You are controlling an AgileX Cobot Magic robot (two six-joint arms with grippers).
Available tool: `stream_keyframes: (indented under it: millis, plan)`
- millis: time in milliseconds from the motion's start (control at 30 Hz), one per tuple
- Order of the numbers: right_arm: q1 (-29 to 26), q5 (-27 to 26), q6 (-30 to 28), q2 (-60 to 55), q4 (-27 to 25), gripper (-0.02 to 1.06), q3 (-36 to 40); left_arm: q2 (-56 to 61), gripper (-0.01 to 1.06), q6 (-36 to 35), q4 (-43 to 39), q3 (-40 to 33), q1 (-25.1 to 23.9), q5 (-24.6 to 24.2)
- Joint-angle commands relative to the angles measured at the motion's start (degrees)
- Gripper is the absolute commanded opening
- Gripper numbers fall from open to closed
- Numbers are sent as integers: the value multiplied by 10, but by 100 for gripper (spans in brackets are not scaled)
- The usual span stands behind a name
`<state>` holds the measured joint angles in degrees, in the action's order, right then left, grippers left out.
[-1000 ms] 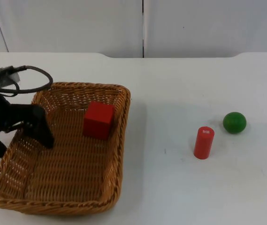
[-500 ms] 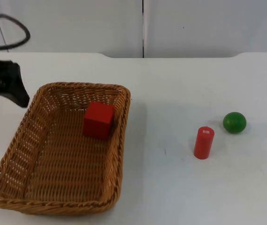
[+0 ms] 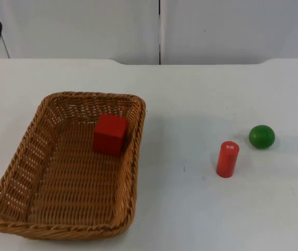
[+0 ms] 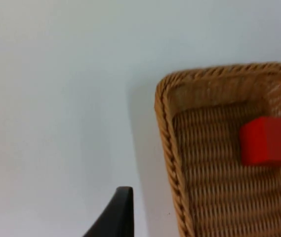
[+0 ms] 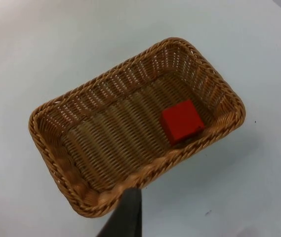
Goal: Pick up the basket with the left hand and place the object to the left of the red cylinder into the basket with the right hand.
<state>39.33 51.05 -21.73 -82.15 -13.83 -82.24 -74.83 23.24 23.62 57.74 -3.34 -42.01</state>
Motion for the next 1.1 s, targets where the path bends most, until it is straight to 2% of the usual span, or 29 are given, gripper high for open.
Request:
stream_keyframes:
  millis: [0, 467, 933, 1067]
  plan:
    - [-3, -3, -2, 4, -4, 87, 1, 29, 105, -11, -3, 1, -1, -8]
    - [-3, -4, 3, 4, -4, 87, 1, 147, 105, -22, 5, -3, -1, -41]
    - [-2, 5, 3, 4, -17, 87, 3, 291, 105, -23, 18, -92, -1, -25]
    - [-2, -25, 3, 12, -17, 87, 31, 318, 105, -23, 25, -95, -1, -35]
